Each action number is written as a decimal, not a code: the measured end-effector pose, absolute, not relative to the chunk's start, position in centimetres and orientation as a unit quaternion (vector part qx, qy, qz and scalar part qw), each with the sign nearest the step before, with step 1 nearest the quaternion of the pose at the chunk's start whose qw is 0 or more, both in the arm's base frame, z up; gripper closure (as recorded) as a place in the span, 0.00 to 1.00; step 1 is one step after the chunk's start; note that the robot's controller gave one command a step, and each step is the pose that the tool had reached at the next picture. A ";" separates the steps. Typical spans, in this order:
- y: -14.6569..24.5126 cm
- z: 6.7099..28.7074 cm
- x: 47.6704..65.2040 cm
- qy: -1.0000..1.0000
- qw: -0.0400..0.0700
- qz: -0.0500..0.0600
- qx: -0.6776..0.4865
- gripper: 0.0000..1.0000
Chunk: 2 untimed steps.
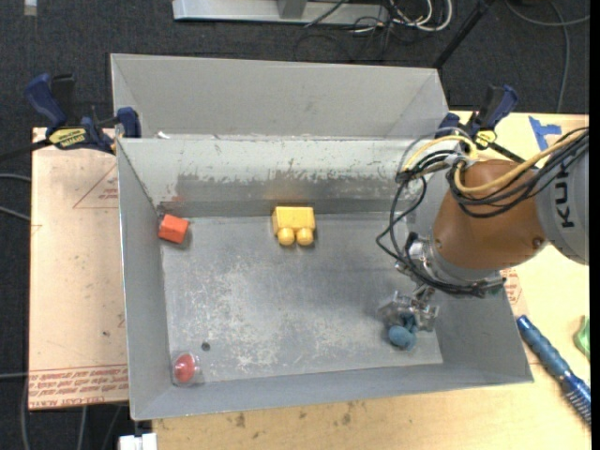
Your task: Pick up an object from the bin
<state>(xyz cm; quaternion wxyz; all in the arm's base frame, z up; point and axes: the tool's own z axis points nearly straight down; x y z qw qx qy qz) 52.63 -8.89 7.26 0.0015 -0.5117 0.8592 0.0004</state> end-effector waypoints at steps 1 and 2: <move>-7.9 18.6 53.1 0.865 0.005 -0.002 -0.501 1.00; -7.3 24.2 52.1 0.870 0.004 -0.002 -0.493 1.00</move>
Offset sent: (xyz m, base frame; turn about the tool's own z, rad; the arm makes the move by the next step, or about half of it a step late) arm 0.0016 0.0084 0.1093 0.0219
